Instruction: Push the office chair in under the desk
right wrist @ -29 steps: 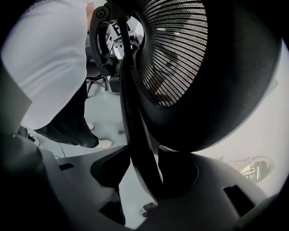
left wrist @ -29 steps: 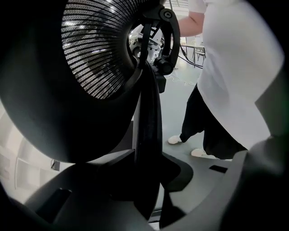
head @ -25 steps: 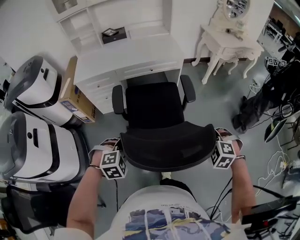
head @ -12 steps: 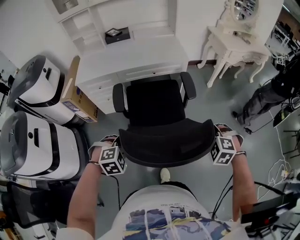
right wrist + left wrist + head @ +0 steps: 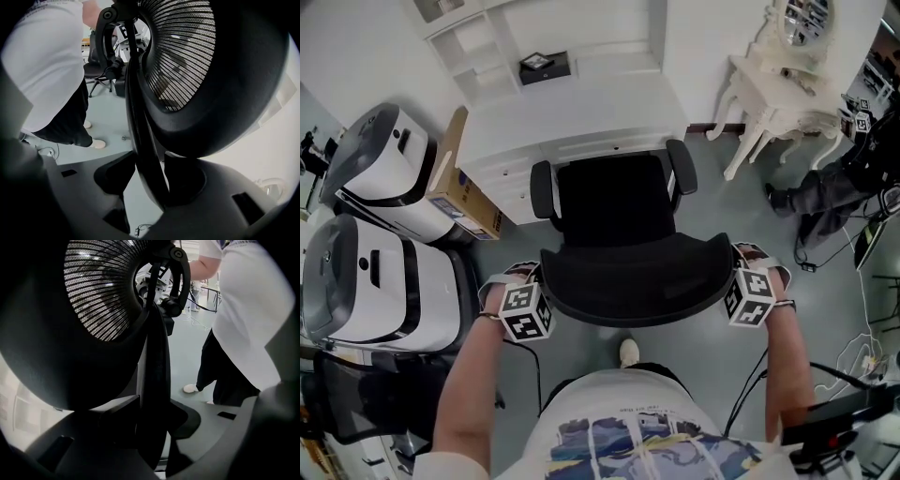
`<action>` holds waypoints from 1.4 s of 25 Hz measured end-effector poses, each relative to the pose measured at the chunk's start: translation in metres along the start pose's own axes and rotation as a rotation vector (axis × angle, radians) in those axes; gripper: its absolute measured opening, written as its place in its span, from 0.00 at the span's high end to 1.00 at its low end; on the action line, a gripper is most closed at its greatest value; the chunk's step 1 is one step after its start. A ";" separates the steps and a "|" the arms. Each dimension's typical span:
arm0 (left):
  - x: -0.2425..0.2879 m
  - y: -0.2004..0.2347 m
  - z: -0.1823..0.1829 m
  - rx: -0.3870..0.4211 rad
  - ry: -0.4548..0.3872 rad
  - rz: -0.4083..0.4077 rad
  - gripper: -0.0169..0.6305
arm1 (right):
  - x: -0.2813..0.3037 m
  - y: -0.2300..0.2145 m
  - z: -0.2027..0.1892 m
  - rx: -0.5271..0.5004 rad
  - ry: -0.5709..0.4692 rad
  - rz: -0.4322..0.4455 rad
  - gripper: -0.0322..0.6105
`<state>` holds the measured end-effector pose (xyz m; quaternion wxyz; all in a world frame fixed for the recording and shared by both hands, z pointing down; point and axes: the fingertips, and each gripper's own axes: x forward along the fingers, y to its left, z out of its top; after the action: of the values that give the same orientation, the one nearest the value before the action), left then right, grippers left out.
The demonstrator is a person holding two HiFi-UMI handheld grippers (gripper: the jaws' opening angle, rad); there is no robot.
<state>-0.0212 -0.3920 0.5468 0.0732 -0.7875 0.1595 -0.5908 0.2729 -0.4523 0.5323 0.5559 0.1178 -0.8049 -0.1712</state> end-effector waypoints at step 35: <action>0.007 0.022 0.000 -0.030 0.000 -0.024 0.74 | 0.010 -0.023 0.000 0.013 -0.037 0.003 0.58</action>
<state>-0.0228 -0.4149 0.5460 0.0542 -0.7905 0.1588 -0.5891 0.2698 -0.4772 0.5313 0.5402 0.1169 -0.8164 -0.1674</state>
